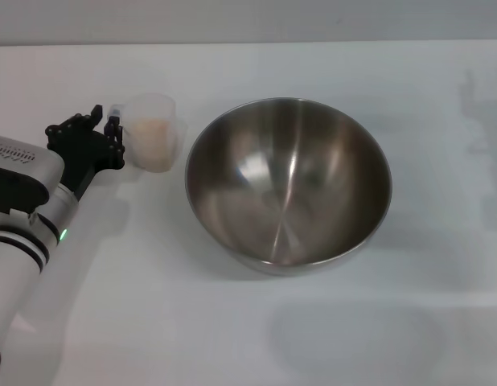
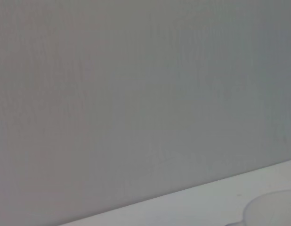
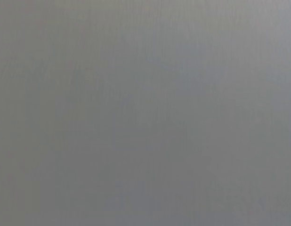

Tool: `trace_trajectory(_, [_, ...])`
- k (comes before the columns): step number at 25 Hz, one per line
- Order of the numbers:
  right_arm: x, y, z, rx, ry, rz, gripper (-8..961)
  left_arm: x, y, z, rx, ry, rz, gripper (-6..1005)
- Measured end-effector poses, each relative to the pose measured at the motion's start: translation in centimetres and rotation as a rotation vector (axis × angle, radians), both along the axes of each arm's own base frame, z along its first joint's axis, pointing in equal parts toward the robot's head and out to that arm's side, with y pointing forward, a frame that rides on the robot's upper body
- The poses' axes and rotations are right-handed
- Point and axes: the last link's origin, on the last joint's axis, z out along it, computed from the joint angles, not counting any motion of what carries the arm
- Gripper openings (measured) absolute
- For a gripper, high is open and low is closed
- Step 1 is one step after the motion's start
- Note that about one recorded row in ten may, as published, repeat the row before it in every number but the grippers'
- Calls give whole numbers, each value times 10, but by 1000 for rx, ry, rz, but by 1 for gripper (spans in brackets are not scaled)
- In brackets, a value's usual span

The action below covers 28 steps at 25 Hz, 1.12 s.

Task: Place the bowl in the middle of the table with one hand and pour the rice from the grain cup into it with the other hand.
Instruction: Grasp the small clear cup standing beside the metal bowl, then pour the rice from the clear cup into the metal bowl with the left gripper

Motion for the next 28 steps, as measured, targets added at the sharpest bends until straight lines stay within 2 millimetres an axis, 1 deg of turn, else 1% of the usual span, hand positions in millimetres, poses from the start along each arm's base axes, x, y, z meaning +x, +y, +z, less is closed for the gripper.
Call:
trace_trajectory(3, [0, 0, 0, 0, 0, 0, 502, 3, 1, -1, -5, -3, -8, 310])
trace_trajectory(6, [0, 0, 0, -1, -1, 0, 502, 6, 2, -2, -7, -16, -12, 113])
trace_trajectory(12, [1, -2, 0, 3, -2, 0, 502, 9, -1, -3, 1, -34, -25, 29])
trace_trajectory(14, [2, -2, 0, 3, -3, 0, 502, 10, -1, -2, 9, -38, -32, 29])
trace_trajectory(16, [2, -3, 0, 3, -4, -2, 502, 16, -4, 4, 60, -48, -82, 29])
trace_trajectory(17, [3, -3, 0, 2, -7, -5, 502, 25, -6, 13, 132, -36, -156, 30])
trace_trajectory(18, [3, -3, 0, 2, -7, -5, 502, 25, -6, 13, 132, -36, -156, 30])
trace_trajectory(19, [4, -3, 0, 1, -10, -7, 502, 32, -7, 19, 180, -12, -209, 30])
trace_trajectory(20, [4, -2, 0, 0, -13, -8, 502, 44, -11, 24, 243, 46, -288, 30])
trace_trajectory(21, [4, -2, 0, 0, -14, -8, 502, 51, -13, 24, 266, 94, -336, 29])
trace_trajectory(22, [4, -2, 0, 1, -15, -9, 502, 51, -13, 24, 266, 94, -336, 28])
trace_trajectory(23, [4, -2, 0, 1, -15, -9, 502, 57, -16, 23, 284, 146, -384, 26])
trace_trajectory(25, [5, -1, 3, 7, -17, -13, 502, 76, -28, 11, 305, 324, -526, 24])
trace_trajectory(28, [6, 0, 4, 12, -20, -16, 502, 92, -42, -6, 322, 546, -666, 24])
